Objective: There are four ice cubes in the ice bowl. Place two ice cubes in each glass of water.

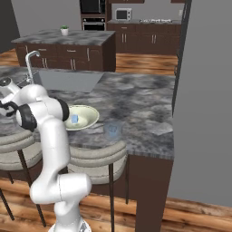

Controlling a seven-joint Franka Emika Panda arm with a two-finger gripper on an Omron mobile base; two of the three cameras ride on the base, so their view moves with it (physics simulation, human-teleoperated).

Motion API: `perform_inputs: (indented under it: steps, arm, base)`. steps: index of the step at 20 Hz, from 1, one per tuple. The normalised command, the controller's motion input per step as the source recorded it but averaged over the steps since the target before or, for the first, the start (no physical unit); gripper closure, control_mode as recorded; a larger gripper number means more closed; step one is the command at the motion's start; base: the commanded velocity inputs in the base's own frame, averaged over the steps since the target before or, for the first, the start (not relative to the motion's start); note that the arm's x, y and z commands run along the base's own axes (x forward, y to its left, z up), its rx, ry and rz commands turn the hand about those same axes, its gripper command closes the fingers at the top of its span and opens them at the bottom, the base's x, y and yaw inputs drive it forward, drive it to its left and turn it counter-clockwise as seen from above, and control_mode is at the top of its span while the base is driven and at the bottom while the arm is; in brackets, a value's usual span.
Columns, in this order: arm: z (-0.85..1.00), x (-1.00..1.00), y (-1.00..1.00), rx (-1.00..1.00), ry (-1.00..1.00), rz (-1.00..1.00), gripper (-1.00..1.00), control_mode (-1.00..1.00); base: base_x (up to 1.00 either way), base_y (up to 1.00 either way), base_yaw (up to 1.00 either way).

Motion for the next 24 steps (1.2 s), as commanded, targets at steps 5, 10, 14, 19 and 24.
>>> perform_inputs:
  steps: [5, 10, 14, 19, 24]
  arm:
    - [-0.11, 0.27, 0.15, 0.00, 0.00, -0.02, 1.00, -1.00]
    - [-0.07, 0.23, 0.18, 0.00, 0.00, -0.02, -1.00, -1.00]
    - [0.00, 0.00, 0.00, 0.00, 0.00, 0.00, -1.00, -1.00]
    - [0.00, 0.00, -0.01, 0.00, 0.00, 0.00, -1.00, -1.00]
    - [0.23, -0.33, -0.49, 0.01, 0.00, -0.05, -1.00, -1.00]
  base:
    - [0.00, 0.00, 0.00]
    - [0.00, 0.00, 0.00]
    - [0.00, 0.00, 0.00]
    - [0.00, 0.00, 0.00]
    - [0.00, 0.00, 0.00]
